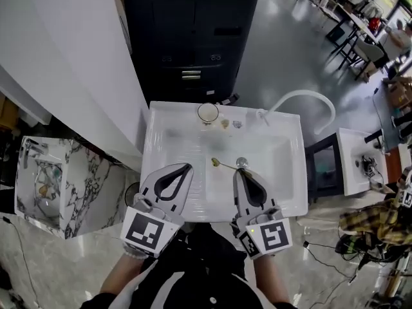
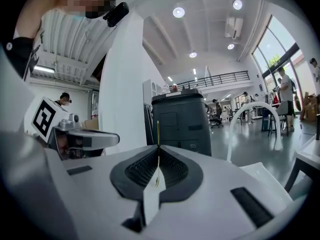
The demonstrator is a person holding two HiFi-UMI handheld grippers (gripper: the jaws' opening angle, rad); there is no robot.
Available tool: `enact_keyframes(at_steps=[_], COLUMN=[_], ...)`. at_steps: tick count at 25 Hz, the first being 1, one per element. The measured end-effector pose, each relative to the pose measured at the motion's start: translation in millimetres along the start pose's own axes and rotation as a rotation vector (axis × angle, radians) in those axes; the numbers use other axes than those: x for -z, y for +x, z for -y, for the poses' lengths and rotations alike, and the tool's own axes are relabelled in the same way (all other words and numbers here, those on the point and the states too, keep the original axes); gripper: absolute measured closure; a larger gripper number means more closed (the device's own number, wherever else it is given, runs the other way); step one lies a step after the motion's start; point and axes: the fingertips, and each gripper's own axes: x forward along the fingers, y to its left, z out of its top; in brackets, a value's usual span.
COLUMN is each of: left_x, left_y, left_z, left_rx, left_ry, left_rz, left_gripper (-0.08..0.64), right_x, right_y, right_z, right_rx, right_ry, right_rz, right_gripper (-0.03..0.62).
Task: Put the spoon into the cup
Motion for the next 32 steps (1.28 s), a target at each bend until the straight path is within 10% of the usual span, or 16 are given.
enact_keyframes(at_steps=[32], left_x=[-6.9], left_y=[-17.8], left_z=[-35.1], left_rx=[-0.364], left_ry=[-0.034], left_rz=[0.014], left_gripper=[0.56], right_x=[4.5], right_y=[143.7], right_z=[66.9], right_rx=[-0.191], right_ry=[-0.143], right_rz=[-0.056], right_gripper=[0.583])
